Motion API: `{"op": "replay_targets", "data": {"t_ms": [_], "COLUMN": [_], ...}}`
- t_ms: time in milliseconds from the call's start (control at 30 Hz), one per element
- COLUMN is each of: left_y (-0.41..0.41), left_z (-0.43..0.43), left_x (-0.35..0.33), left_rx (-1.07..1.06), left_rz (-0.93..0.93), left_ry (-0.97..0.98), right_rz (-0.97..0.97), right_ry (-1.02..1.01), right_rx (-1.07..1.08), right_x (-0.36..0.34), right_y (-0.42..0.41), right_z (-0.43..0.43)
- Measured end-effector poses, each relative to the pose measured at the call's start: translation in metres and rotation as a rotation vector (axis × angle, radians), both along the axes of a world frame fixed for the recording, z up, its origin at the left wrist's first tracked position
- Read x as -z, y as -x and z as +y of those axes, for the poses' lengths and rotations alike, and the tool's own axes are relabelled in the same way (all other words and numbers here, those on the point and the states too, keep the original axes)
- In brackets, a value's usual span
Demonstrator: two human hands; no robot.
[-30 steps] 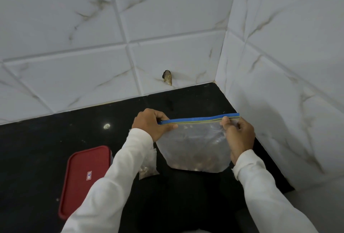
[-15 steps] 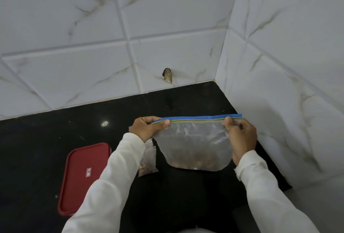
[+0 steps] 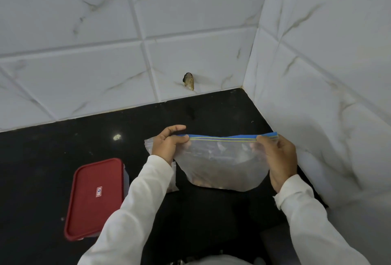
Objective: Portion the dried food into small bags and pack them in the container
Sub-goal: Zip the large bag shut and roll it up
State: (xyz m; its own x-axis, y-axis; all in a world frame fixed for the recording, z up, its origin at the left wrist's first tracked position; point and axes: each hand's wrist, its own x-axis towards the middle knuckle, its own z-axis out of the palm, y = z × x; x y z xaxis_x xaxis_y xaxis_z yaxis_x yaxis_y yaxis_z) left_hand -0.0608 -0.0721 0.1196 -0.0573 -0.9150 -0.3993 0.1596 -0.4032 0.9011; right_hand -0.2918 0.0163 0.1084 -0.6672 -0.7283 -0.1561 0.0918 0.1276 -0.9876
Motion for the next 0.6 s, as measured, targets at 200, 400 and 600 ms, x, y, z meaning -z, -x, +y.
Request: {"op": "replay_targets", "data": {"t_ms": [200, 400, 600], "left_y": [0.0, -0.002, -0.014], "left_z": [0.005, 0.001, -0.006], "left_x": [-0.005, -0.01, -0.002], "left_rx": [0.052, 0.105, 0.427], "left_rz": [0.028, 0.008, -0.578], "left_ry": [-0.05, -0.116, 0.159], "right_rz": [0.497, 0.804, 0.852], "right_ry": [0.031, 0.002, -0.001], "right_rx": [-0.148, -0.406, -0.43], "right_x": [-0.007, -0.018, -0.016], "right_y": [0.008, 0.017, 0.019], "right_z": [0.012, 0.016, 0.014]}}
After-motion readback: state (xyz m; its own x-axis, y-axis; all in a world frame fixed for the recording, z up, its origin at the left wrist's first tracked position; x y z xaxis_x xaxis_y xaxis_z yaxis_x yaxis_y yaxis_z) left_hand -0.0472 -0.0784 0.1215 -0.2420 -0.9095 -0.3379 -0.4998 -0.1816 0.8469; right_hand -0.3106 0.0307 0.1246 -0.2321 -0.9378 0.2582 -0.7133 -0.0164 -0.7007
